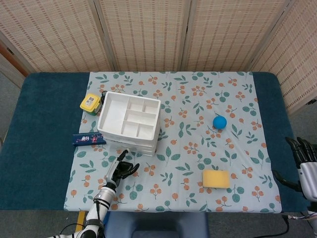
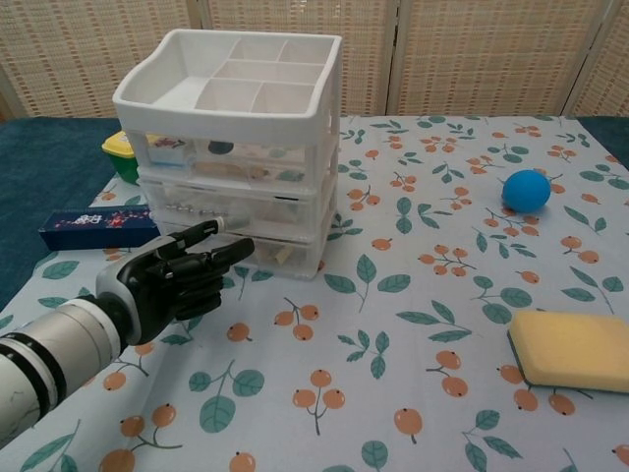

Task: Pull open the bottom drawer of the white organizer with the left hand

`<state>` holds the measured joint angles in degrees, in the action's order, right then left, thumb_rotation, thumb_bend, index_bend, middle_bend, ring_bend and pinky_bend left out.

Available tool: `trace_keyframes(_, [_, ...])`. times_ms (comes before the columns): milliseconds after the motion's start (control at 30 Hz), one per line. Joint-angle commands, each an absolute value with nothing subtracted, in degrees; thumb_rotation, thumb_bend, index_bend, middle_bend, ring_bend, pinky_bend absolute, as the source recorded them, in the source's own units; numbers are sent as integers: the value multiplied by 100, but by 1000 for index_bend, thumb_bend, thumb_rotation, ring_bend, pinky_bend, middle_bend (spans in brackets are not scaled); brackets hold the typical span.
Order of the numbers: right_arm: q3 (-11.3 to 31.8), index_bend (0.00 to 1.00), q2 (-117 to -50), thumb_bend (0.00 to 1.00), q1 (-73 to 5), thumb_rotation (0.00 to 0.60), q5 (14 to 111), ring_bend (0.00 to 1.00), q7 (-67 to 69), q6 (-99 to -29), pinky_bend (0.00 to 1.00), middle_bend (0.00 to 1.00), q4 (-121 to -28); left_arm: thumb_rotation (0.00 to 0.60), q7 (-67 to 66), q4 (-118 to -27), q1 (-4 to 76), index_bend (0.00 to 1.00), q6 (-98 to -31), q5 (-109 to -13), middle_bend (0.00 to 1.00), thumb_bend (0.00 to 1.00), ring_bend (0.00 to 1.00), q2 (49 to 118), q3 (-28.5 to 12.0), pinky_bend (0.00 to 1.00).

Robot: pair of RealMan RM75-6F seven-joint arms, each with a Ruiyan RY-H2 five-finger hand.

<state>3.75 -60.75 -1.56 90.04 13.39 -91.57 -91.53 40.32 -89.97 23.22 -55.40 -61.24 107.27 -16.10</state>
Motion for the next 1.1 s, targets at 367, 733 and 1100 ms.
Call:
trace_keyframes(367, [380,0,-6072,246,-131,600,8975,0,1369,-9160,0,101,-9129,600,3974,-8883,2386,210,-5402,-5974,1000,284,1000,10827,-1833,1000])
trace_keyframes(733, [384,0,-6080,246,-135,600,8978,0,1390,-9145,0,101,-9108,600,3887,-8917,2391,209,-5325,-5849,1000,284,1000,10837,-1956,1000])
trace_keyframes(1100, [377,0,-6074,246,-93,600,8951,0,1410,-9163,0,102,-9114,600,3805,-8810,2457,256,-5192,-5686,1000,284,1000,10875,-2078,1000])
